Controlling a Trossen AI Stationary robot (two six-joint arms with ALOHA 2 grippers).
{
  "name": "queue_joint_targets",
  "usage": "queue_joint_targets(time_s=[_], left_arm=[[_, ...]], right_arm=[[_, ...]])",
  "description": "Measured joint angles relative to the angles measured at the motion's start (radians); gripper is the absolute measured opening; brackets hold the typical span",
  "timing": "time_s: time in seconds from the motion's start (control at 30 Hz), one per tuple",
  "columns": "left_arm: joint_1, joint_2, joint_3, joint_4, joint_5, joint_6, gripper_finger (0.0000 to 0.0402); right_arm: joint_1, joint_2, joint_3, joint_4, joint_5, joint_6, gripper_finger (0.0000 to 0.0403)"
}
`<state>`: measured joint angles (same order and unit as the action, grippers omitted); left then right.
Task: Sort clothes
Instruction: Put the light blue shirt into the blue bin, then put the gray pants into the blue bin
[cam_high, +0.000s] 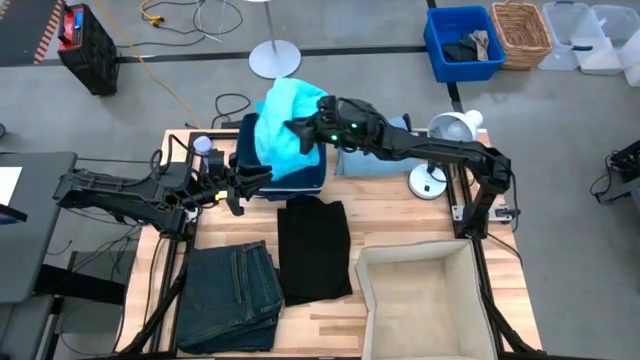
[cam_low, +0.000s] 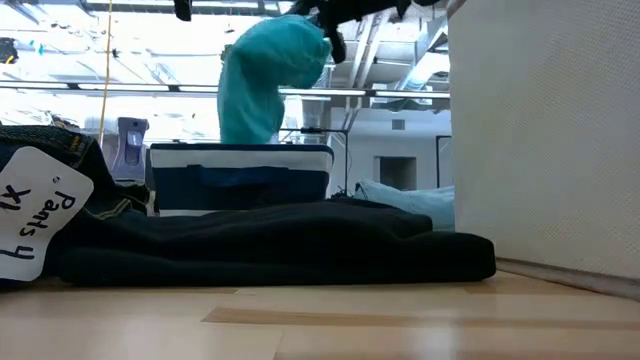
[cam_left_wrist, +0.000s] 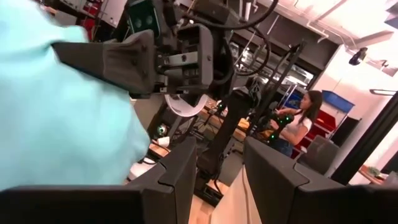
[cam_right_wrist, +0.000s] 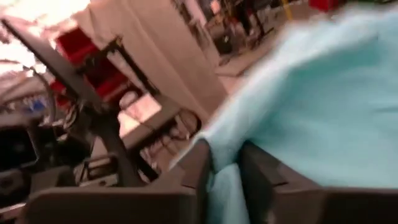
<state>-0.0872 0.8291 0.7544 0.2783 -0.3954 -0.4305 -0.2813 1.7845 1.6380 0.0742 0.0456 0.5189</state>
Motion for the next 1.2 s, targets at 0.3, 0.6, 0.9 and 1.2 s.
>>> queue_joint_targets(time_s=[0.3, 0.6, 0.9, 1.2], left_arm=[[0.000, 0.000, 0.000, -0.003, 0.000, 0.001, 0.0130], [0.000, 0.000, 0.000, -0.005, 0.000, 0.001, 0.0130], [0.000, 0.009, 0.000, -0.089, 0.000, -0.015, 0.0130], [-0.005, 0.053, -0.001, -0.173, 0.025, -0.033, 0.0130]], right_arm=[[0.014, 0.026, 0.113, -0.123, -0.024, -0.100, 0.0256], [0.005, -0.134, 0.113, -0.416, -0.024, -0.280, 0.0250], [-0.002, -0.239, 0.113, -0.737, 0.003, -0.318, 0.0237], [0.042, -0.264, 0.112, -0.864, 0.084, -0.332, 0.0222]])
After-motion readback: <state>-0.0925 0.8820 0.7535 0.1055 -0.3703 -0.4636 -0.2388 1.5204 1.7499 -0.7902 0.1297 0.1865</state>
